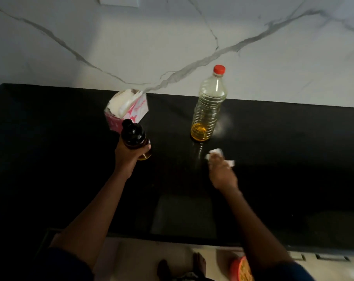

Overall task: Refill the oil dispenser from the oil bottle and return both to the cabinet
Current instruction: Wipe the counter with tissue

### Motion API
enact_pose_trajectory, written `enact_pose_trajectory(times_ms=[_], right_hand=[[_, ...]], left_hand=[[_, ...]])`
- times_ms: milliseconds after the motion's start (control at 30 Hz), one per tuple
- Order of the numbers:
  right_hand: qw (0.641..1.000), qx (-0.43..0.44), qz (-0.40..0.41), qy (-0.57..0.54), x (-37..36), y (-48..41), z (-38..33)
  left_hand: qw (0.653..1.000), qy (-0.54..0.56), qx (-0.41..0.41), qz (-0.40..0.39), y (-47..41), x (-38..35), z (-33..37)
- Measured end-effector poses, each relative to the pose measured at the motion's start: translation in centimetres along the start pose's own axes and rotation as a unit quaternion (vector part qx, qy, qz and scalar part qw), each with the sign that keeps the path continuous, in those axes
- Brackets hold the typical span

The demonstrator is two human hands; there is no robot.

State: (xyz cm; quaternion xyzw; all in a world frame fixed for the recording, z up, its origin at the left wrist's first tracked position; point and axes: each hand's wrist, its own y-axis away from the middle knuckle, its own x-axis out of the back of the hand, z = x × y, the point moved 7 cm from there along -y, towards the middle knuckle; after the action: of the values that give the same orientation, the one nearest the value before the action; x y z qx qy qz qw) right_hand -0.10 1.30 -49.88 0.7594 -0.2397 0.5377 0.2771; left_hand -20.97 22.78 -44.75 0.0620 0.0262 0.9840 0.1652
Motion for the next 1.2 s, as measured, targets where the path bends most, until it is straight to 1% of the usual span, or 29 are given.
enact_pose_trajectory(times_ms=[33,100,167,233,267,333,400,467,500,567,600,667,733,767,800,867,967,1000,1067,1133,1200], right_hand=[[0.999,-0.04,0.005,0.019,0.9,0.2,3.8],[0.991,-0.129,0.031,0.02,1.7,1.0,9.7],[0.976,-0.214,0.047,0.016,1.4,2.4,12.2],[0.961,-0.271,0.047,0.005,0.6,3.0,11.2],[0.957,-0.286,0.047,-0.006,0.2,3.1,9.8],[0.961,-0.273,0.049,-0.004,-0.3,2.6,6.0],[0.974,-0.224,0.034,-0.02,-1.2,1.6,1.4],[0.988,-0.15,0.019,-0.027,-2.3,0.9,-4.3],[0.994,-0.104,0.009,-0.033,-2.9,1.0,-7.3],[0.999,0.028,0.005,-0.031,-4.7,2.5,-14.0],[0.994,0.103,-0.006,-0.033,-5.7,4.0,-17.0],[0.975,0.216,-0.045,-0.031,-8.0,7.5,-21.6],[0.954,0.291,-0.073,-0.022,-9.1,10.3,-23.5],[0.944,0.321,-0.074,-0.017,-9.4,11.1,-23.5],[0.939,0.339,-0.056,-0.007,-9.3,11.4,-22.9],[0.947,0.319,-0.027,-0.011,-8.1,11.3,-20.7],[0.972,0.232,-0.003,-0.048,-5.9,9.3,-15.1],[0.98,0.189,-0.008,-0.056,-5.4,8.5,-12.6],[0.992,0.105,0.01,-0.065,-3.9,7.4,-7.1],[0.996,0.028,0.02,-0.078,-2.1,7.5,-1.6],[0.997,-0.042,0.025,-0.066,-0.9,8.2,3.9]], left_hand=[[1.0,-0.002,0.005,-0.011,0.0,-0.7,-0.2],[0.999,-0.016,0.008,-0.03,0.3,-1.8,-0.5],[0.998,-0.029,0.009,-0.046,0.7,-2.5,-0.5],[0.998,-0.032,0.012,-0.054,1.1,-2.8,-0.3],[0.998,-0.033,0.014,-0.054,1.3,-2.7,-0.3],[0.998,-0.032,0.011,-0.051,1.4,-2.1,-0.3],[0.998,-0.032,0.001,-0.049,1.6,-1.2,-0.3],[0.998,-0.038,-0.008,-0.043,1.6,0.1,-0.3],[0.998,-0.043,-0.009,-0.037,1.6,0.8,-0.3],[0.998,-0.062,-0.011,-0.013,1.5,2.2,-0.6],[0.998,-0.066,-0.013,0.0,1.4,2.7,-0.7],[0.997,-0.073,-0.01,0.01,1.5,3.2,-0.8],[0.996,-0.089,-0.004,0.001,1.9,2.9,-0.9],[0.996,-0.094,-0.002,-0.007,2.2,2.4,-1.0],[0.995,-0.097,0.0,-0.011,2.4,1.9,-1.2],[0.995,-0.1,0.003,-0.008,3.0,0.7,-1.6],[0.997,-0.078,0.019,-0.001,3.9,-1.0,-2.2],[0.997,-0.072,0.024,-0.003,4.2,-1.6,-2.3],[0.998,-0.061,0.029,-0.01,5.0,-2.9,-2.5],[0.998,-0.057,0.033,-0.021,5.7,-4.0,-2.8],[0.997,-0.063,0.036,-0.029,5.8,-4.8,-3.0]])
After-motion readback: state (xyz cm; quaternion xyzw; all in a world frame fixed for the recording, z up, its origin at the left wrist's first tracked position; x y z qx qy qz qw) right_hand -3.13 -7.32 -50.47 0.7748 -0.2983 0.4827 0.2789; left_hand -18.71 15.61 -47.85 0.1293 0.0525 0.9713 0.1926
